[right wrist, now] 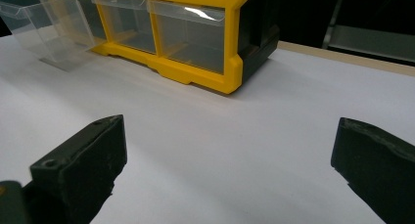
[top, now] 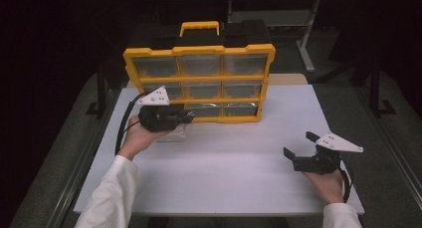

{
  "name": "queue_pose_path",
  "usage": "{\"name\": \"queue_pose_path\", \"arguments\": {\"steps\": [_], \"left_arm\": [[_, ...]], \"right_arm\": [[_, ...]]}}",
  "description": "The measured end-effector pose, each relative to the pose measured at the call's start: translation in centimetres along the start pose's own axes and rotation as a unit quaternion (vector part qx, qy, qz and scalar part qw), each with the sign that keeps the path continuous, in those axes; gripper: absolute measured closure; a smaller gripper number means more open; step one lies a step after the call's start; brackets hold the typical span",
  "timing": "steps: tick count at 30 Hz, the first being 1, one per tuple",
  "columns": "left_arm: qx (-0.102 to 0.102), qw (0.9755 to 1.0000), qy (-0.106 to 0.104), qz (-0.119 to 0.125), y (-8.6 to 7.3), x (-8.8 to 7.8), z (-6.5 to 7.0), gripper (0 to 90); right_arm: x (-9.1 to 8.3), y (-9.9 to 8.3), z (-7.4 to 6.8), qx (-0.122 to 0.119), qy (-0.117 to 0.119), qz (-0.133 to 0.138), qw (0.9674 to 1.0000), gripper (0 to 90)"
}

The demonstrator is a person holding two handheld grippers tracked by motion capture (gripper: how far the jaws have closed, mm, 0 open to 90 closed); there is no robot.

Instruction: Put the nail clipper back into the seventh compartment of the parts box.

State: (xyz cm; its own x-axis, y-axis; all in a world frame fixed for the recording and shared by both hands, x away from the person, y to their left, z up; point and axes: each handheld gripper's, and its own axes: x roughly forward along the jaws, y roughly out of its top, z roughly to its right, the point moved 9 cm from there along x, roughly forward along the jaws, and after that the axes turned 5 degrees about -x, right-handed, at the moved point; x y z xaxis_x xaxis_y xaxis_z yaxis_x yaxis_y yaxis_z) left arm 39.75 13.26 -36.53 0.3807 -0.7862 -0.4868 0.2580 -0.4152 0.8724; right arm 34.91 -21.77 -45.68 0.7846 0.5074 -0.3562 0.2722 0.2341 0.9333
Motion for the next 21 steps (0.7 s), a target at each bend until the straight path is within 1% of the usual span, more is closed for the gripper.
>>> {"name": "queue_pose_path", "arguments": {"steps": [4,7,10,12,18,21], "left_arm": [[-0.001,1.0000,0.009,0.004,-0.1,-0.7,-0.6,77.4],[-0.009,0.9998,0.016,0.009,-0.1,-1.2,-1.2,77.4],[-0.014,0.9996,0.026,0.006,-0.4,-1.6,-1.8,77.4],[-0.019,0.9993,0.030,0.008,-0.6,-1.9,-2.2,77.4],[-0.034,0.9982,0.046,0.017,-1.0,-2.9,-3.3,77.4],[-0.039,0.9976,0.054,0.017,-1.3,-3.4,-3.8,77.4]], "right_arm": [[0.0,0.0,0.0,0.000,0.000,0.001,1.0000,0.0],[0.0,0.0,0.0,0.001,-0.001,0.001,1.0000,0.0],[0.0,0.0,0.0,0.001,0.000,0.000,1.0000,0.0],[0.0,-0.1,0.0,0.001,0.000,-0.001,1.0000,0.0],[0.1,-0.1,0.0,0.001,0.001,-0.001,1.0000,0.0],[0.1,-0.1,0.0,0.000,0.001,-0.002,1.0000,0.0]]}}
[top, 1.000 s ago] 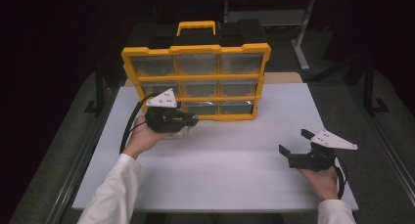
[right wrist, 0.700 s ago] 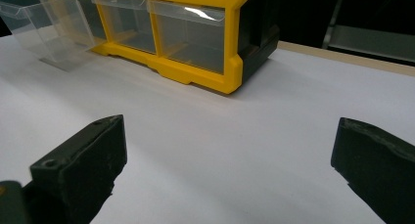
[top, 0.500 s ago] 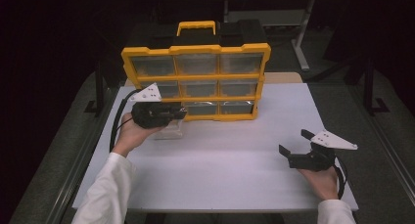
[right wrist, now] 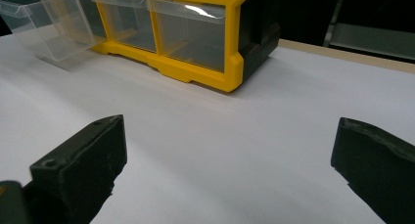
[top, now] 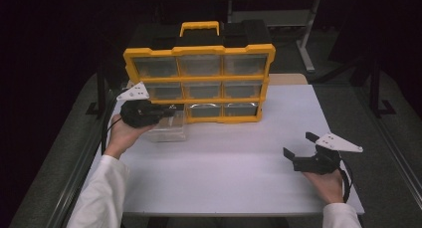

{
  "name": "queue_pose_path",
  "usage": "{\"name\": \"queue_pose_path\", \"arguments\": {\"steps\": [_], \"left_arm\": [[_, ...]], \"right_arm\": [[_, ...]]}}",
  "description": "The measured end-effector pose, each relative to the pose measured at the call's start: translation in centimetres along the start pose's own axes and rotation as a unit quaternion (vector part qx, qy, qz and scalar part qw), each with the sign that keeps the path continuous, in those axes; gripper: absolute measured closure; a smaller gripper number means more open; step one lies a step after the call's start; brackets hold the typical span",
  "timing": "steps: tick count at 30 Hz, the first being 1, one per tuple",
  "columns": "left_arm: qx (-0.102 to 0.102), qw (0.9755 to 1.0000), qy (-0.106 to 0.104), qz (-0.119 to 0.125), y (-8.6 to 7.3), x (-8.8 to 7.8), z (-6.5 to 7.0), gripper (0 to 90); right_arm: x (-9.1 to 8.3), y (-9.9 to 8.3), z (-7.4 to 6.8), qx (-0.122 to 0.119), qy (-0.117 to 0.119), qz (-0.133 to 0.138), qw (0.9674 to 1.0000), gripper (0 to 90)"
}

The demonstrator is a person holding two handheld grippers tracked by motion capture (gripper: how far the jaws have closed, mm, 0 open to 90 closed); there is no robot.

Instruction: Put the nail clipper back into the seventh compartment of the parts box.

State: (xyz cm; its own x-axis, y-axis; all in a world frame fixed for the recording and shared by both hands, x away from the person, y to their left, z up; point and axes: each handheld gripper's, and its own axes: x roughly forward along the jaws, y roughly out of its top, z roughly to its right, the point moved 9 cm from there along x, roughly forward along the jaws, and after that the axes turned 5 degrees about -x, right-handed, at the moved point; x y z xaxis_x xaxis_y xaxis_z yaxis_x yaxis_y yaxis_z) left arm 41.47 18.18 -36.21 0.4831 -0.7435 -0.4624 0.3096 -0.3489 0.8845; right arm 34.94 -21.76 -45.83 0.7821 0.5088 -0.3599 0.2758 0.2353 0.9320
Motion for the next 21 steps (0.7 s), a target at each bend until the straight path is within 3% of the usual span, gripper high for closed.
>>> {"name": "queue_pose_path", "arguments": {"steps": [9,14,21], "left_arm": [[-0.014,0.9996,0.025,-0.003,-1.0,-0.8,-1.6,77.4],[-0.030,0.9993,0.023,-0.002,-1.6,-1.1,-2.5,77.4],[-0.045,0.9982,0.038,-0.013,-2.9,-0.7,-3.6,77.4]], "right_arm": [[0.1,-0.2,0.0,0.002,0.002,-0.006,1.0000,0.0],[0.2,-0.3,0.0,0.004,0.003,-0.007,1.0000,0.0],[0.2,-0.4,0.0,0.004,0.003,-0.010,0.9999,0.0]]}}
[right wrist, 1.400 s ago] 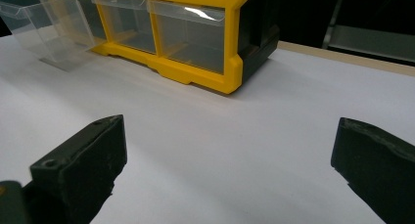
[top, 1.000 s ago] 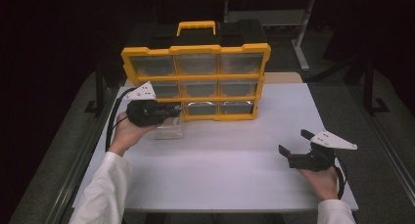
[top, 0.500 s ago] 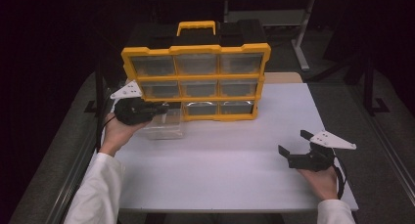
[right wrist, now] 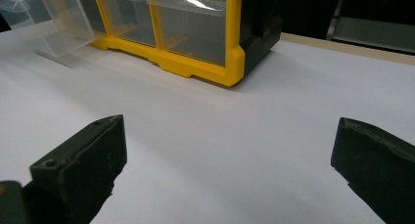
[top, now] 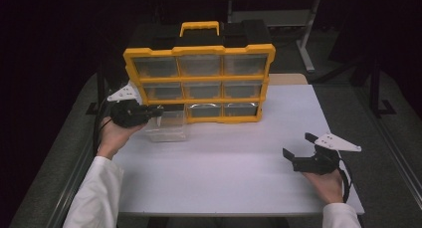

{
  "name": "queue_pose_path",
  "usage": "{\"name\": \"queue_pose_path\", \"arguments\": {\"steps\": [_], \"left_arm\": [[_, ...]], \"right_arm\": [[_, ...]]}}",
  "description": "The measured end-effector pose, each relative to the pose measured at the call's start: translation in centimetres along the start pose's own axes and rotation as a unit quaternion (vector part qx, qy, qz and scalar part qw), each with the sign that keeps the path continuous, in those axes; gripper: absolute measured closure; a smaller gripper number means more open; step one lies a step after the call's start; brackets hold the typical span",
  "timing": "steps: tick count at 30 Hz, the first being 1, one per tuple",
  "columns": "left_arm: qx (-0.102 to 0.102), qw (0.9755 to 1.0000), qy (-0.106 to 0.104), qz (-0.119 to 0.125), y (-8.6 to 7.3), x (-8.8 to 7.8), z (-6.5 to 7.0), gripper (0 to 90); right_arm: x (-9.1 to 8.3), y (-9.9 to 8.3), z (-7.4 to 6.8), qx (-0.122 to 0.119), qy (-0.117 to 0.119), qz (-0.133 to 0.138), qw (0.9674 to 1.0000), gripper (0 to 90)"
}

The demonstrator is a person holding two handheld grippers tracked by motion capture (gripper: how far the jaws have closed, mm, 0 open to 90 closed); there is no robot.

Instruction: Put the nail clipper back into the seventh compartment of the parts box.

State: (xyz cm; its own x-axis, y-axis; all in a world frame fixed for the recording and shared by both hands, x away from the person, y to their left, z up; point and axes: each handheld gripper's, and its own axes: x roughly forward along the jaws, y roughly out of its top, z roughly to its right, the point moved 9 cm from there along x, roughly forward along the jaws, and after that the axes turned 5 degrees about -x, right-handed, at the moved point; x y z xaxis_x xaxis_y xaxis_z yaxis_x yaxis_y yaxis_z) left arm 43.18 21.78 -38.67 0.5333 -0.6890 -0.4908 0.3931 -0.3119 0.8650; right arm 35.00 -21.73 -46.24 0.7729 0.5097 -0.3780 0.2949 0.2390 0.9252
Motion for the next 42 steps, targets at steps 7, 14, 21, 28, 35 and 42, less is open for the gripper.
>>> {"name": "queue_pose_path", "arguments": {"steps": [7,14,21,28,35,42], "left_arm": [[0.015,0.9993,0.010,-0.033,-1.4,1.2,0.1,77.4],[0.013,0.9989,0.005,-0.044,-1.6,2.0,0.1,77.4],[0.009,0.9985,0.008,-0.054,-2.0,2.6,-0.3,77.3],[-0.006,0.9989,0.010,-0.046,-1.8,2.4,-0.6,66.3],[-0.023,0.9988,0.021,-0.036,-1.8,1.9,-0.8,45.6],[-0.023,0.9996,0.017,-0.006,-2.3,1.4,0.1,20.7]], "right_arm": [[0.1,0.0,-0.1,-0.002,0.000,-0.002,1.0000,0.0],[0.1,-0.1,-0.2,-0.003,0.002,-0.004,1.0000,0.0],[0.1,-0.1,-0.2,-0.003,0.004,-0.005,1.0000,0.0],[0.2,-0.1,-0.2,-0.004,0.004,-0.007,1.0000,0.0],[0.1,-0.1,-0.2,-0.004,0.004,-0.006,1.0000,0.0],[0.0,-0.1,-0.2,-0.003,0.003,-0.004,1.0000,0.0]]}}
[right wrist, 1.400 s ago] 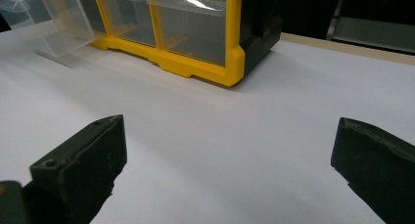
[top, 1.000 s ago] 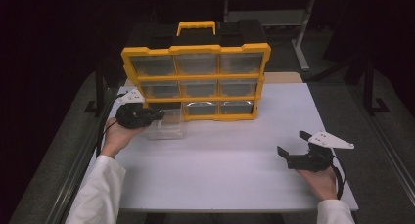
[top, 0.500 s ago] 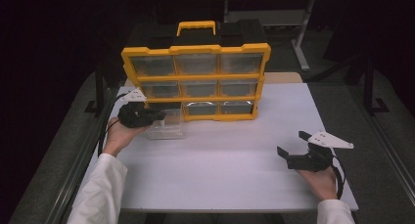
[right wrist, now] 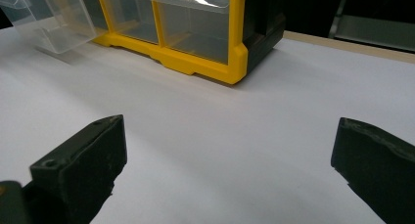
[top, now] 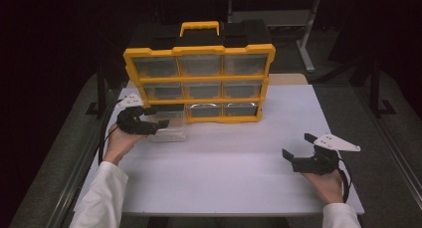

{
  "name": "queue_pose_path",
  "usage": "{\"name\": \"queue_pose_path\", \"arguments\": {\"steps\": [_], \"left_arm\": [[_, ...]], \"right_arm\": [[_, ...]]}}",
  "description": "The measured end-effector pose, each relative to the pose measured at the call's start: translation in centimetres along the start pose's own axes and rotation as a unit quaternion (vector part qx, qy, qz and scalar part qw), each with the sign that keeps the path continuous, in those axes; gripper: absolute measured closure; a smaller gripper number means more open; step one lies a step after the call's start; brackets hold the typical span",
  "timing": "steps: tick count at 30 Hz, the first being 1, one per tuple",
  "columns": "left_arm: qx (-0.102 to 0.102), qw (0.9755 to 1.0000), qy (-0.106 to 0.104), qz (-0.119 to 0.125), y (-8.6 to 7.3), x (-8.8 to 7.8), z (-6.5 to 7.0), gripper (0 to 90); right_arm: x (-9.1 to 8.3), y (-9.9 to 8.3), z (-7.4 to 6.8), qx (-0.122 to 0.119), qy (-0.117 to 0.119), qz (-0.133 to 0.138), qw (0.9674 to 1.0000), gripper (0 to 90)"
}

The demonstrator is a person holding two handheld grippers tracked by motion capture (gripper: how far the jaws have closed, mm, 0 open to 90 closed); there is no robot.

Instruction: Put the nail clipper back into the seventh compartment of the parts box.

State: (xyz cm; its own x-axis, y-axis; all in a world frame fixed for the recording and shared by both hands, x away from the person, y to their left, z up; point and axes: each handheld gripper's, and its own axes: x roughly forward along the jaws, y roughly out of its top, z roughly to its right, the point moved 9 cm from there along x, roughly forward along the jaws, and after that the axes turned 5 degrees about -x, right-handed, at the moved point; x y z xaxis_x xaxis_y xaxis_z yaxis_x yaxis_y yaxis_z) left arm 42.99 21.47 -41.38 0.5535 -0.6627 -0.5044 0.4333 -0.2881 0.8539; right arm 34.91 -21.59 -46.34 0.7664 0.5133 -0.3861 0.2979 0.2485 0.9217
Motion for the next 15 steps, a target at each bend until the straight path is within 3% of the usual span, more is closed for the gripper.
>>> {"name": "queue_pose_path", "arguments": {"steps": [6,15], "left_arm": [[-0.007,0.9998,0.014,0.011,0.3,-0.6,0.1,0.0],[-0.009,0.9993,0.020,0.029,0.0,-1.3,0.1,0.0]], "right_arm": [[0.0,0.0,0.0,0.000,-0.002,0.000,1.0000,0.0],[-0.1,0.0,0.1,0.001,-0.003,0.001,1.0000,0.0]]}}
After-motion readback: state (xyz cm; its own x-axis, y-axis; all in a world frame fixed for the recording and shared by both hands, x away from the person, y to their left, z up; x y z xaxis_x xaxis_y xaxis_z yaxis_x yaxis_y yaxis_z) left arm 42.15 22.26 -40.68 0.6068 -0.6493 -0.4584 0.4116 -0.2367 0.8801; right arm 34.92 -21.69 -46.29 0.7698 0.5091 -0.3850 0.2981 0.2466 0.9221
